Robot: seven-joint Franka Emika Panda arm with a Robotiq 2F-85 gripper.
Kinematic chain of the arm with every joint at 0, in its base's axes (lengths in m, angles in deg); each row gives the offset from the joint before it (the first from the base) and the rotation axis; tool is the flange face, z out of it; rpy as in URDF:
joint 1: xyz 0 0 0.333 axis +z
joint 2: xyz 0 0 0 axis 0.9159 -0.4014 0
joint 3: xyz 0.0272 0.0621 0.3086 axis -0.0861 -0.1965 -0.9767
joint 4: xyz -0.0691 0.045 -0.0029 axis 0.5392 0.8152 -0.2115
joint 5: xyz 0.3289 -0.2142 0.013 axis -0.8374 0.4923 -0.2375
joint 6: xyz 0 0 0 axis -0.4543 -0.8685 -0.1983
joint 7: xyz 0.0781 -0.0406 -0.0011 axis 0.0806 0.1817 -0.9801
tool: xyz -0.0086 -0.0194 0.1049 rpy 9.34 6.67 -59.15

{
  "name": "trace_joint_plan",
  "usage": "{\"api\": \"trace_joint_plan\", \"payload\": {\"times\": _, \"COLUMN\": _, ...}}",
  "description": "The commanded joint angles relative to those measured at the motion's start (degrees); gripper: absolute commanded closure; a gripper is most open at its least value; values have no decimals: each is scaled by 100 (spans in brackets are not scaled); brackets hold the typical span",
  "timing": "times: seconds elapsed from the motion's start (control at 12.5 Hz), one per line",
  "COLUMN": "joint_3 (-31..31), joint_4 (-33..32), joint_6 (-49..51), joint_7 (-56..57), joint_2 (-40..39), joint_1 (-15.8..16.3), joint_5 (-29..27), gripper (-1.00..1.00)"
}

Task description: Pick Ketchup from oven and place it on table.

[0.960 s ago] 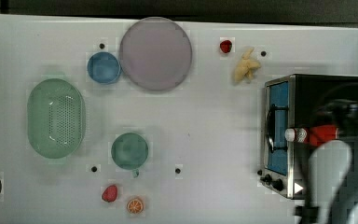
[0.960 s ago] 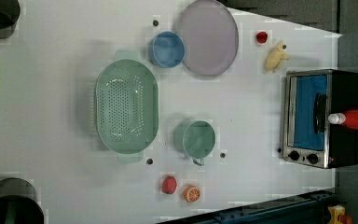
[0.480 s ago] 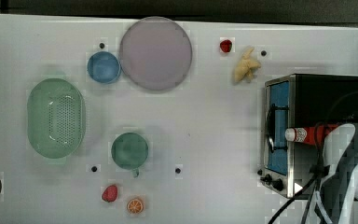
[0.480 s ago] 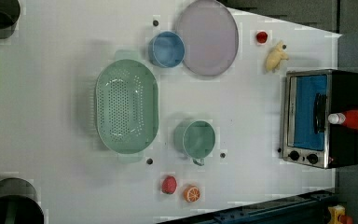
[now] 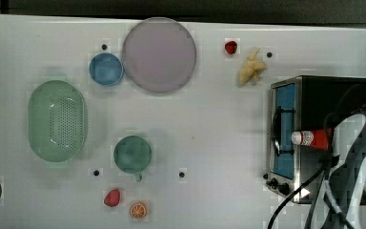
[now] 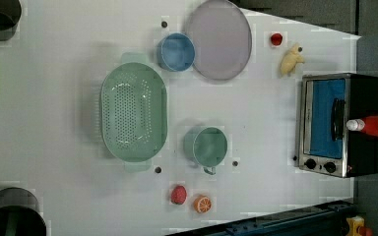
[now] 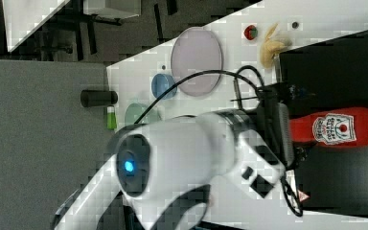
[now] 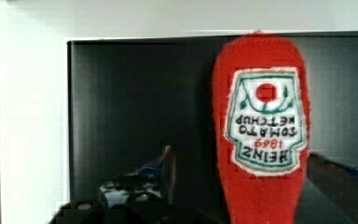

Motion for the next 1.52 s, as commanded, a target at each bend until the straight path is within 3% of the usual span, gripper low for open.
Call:
{"api": "trace_joint_plan", "payload": {"times": 0.08, "joint_3": 4, "joint_4": -22, "joint_6": 53, "joint_7": 418, "joint_2": -418, "joint_1": -210, "joint_5": -318, "gripper": -100}}
{"api": "trace_joint_plan", "payload": {"times": 0.32, "joint_3": 4, "joint_4": -20, "joint_6": 1, "joint_7": 418, "joint_2": -502, "joint_1": -248, "joint_5": -391, "gripper": -100}}
{"api": "trace_joint_plan", "payload": {"times": 0.4, "joint_3": -2, "joint_4": -30, "joint_6": 10, "joint_7": 418, "joint_2": -514, "joint_1": -249, "joint_5": -392, "gripper": -74}}
{"api": "trace_joint_plan", "payload": {"times": 0.48, "joint_3": -3, "joint_4": -4, "joint_6": 3, "joint_7": 418, "joint_2": -532, "joint_1": -248, "joint_5": -391, "gripper": -26}}
{"api": "trace_joint_plan", "payload": {"times": 0.72, "joint_3": -15, "joint_4": 350, "joint_6": 279, "joint_7": 418, "joint_2": -256, "joint_1": -99, "joint_5": -385, "gripper": -26}}
{"api": "trace_joint_plan", "payload": {"times": 1.04, "joint_3": -181, "joint_4": 1139, "joint_6": 2544, "joint_7": 415, "joint_2": 638, "joint_1": 447, "joint_5": -290, "gripper": -26}}
{"api": "trace_joint_plan", "payload": {"times": 1.2, "joint_3": -688, "joint_4": 1100, "joint_6": 2693, "joint_7": 382, "joint_2": 864, "joint_1": 793, "joint_5": -212, "gripper": -26}}
{"api": "trace_joint_plan", "payload": {"times": 1.52, "joint_3": -1792, "joint_4": 906, "joint_6": 2575, "joint_7": 358, "joint_2": 762, "joint_1": 1188, "joint_5": -142, "gripper": -26}}
